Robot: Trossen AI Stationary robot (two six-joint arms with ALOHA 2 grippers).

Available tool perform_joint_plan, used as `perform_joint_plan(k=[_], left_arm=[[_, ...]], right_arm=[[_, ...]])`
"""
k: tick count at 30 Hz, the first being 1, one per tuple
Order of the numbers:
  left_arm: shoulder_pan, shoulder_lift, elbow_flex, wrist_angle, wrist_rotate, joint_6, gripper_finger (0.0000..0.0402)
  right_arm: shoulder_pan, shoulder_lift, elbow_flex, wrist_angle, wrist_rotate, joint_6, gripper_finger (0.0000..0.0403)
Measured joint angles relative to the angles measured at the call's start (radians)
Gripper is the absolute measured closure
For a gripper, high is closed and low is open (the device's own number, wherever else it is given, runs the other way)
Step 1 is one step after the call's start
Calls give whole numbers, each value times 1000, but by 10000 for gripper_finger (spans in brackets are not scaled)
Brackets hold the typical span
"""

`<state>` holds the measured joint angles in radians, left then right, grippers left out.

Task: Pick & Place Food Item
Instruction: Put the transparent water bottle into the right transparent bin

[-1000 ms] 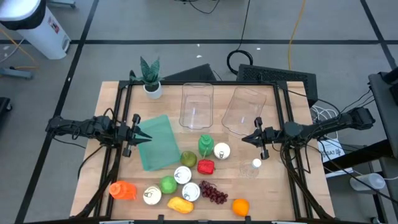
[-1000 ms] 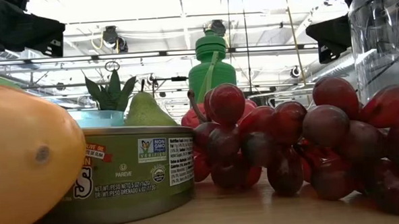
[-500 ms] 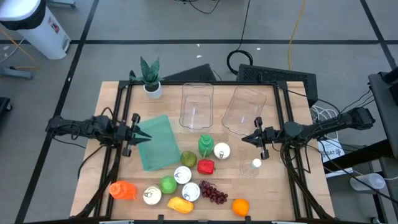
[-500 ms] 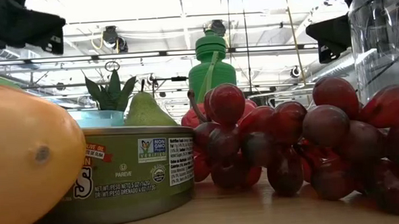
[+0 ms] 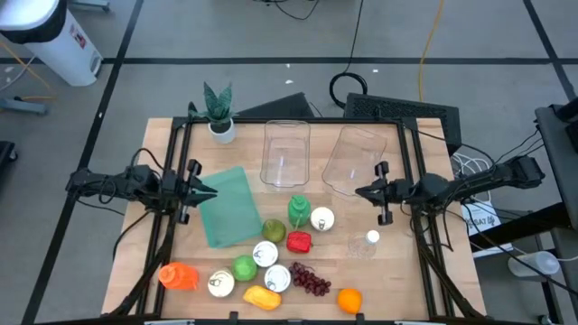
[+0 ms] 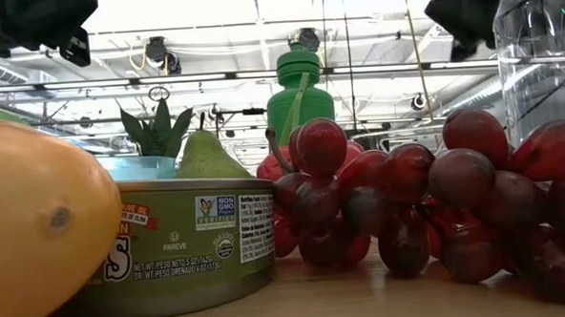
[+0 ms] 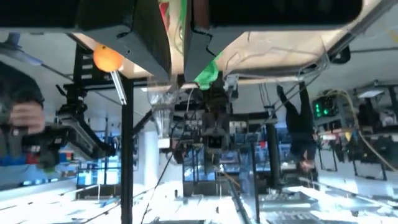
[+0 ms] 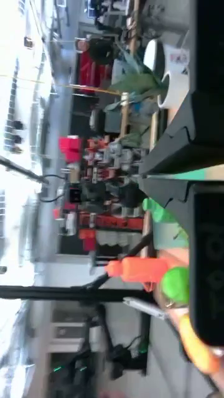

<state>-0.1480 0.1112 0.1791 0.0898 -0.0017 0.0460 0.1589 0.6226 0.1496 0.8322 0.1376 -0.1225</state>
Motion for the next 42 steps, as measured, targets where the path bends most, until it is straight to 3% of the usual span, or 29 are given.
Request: perform_joint_plan(k=[6,11,17,22,26,31,36,42], left_arm=[[0,0,0,6,-13,42,350],[0,0,0,21,-96,61,350],[0,0,0,19,-280,13,350],[0,0,0,17,-322,-45,350],[0,0,0,18,-321,-66,350],[0,0,0,19,-322,-51,350],[0,0,0,18,-321,-65,350],[0,0,0,9,-314,-133,350]], right_arm=[[1,-3,245,-332,93,-44,296],[43,-6,475,-627,97,-40,209],[172,-32,624,-746,4,-47,122],[298,-83,647,-837,-20,-3,72],[391,-128,647,-936,22,45,48],[461,-148,647,-1041,67,114,46],[492,-147,643,-1143,101,118,46],[498,-147,591,-1138,109,146,46]])
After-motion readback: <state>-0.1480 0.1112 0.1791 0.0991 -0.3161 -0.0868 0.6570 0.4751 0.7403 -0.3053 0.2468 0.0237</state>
